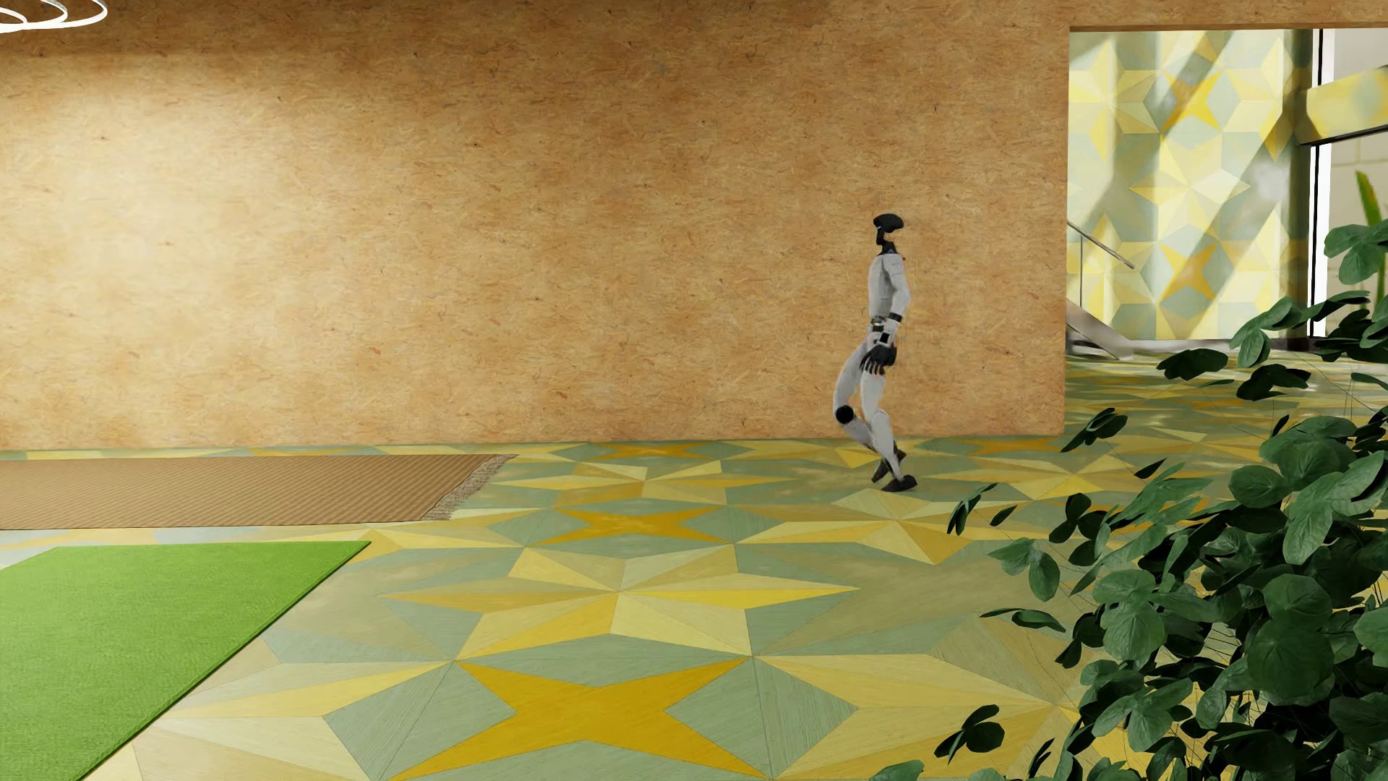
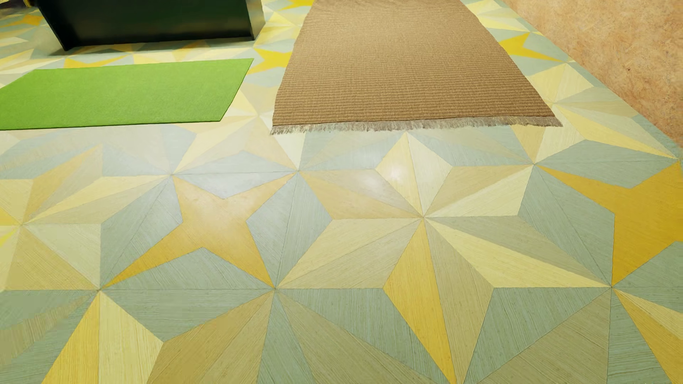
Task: Walk forward
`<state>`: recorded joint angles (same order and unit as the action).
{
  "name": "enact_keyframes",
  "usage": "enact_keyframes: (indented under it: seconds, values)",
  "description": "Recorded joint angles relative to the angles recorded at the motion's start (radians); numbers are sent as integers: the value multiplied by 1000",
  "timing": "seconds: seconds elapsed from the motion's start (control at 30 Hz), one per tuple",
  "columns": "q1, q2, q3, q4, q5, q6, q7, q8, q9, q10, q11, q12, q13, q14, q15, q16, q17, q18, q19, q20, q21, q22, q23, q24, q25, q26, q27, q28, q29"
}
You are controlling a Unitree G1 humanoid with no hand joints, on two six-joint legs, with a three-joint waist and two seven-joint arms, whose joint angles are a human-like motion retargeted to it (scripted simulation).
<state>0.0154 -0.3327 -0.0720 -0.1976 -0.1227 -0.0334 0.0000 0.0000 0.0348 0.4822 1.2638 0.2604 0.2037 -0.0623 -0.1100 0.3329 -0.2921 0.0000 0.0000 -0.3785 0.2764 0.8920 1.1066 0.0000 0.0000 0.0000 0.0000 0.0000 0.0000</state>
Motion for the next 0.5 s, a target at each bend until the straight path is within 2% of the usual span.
enact_keyframes:
  seconds: [0.07, 0.1, 0.13, 0.17, 0.2, 0.23, 0.27, 0.3, 0.33, 0.37, 0.43, 0.5]
  values:
    - [129, -71, -79, 35, 1, 12, 0, 0, 6, -43, -295, -67, 50, -99, 48, 22, 4, 0, 0, 35, -2, -28, -41, 0, 0, 0, 0, 0, 0]
    - [176, -84, -112, 44, -1, 13, 0, 0, 3, -55, -489, -100, 64, -146, 111, 30, 2, 0, 0, 55, 26, -47, -53, 0, 0, 0, 0, 0, 0]
    - [198, -95, -134, 47, 2, 11, 0, 0, -12, -57, -639, -134, 77, -184, 163, 35, 8, 0, 0, 76, 4, -61, -58, 0, 0, 0, 0, 0, 0]
    - [228, -85, -150, 63, 9, 13, 0, 0, -24, -54, -1103, -160, 89, -205, 451, 34, 10, 0, 0, 90, 13, -82, -33, 0, 0, 0, 0, 0, 0]
    - [255, -107, -166, 77, 14, 14, 0, 0, -24, -51, -831, -184, 100, -193, 331, 33, 17, 0, 0, 103, 0, -100, -24, 0, 0, 0, 0, 0, 0]
    - [282, -140, -179, 98, 28, 21, 0, 0, -19, -37, -726, -191, 107, -129, 171, 28, 20, 0, 0, 129, 9, -120, -6, 0, 0, 0, 0, 0, 0]
    - [278, -151, -199, 113, 44, 24, 0, 0, -27, 30, -668, -189, 115, -15, 223, 17, 24, 0, 0, 135, 40, -117, 17, 0, 0, 0, 0, 0, 0]
    - [253, -154, -196, 123, 59, 32, 0, 0, -38, 141, -591, -163, 127, 153, 225, -4, 30, 0, 0, 150, 38, -115, 41, 0, 0, 0, 0, 0, 0]
    - [199, -115, -178, 140, 101, 42, 0, 0, -40, 277, -554, -131, 137, 308, 160, -17, 35, 0, 0, 144, 21, -111, 49, 0, 0, 0, 0, 0, 0]
    - [95, -68, -159, 137, 124, 41, 0, 0, -37, 473, -549, -122, 131, 364, 103, -25, 35, 0, 0, 128, 28, -106, 40, 0, 0, 0, 0, 0, 0]
    - [-92, 79, -82, 127, 155, 27, 0, 0, -23, 754, -587, -87, 98, 310, 46, -30, 29, 0, 0, 73, 47, -78, 13, 0, 0, 0, 0, 0, 0]
    - [-249, 237, 26, 112, 154, -9, 0, 0, -12, 777, -663, -42, 45, 315, 18, -29, 19, 0, 0, 61, 49, -34, -29, 0, 0, 0, 0, 0, 0]
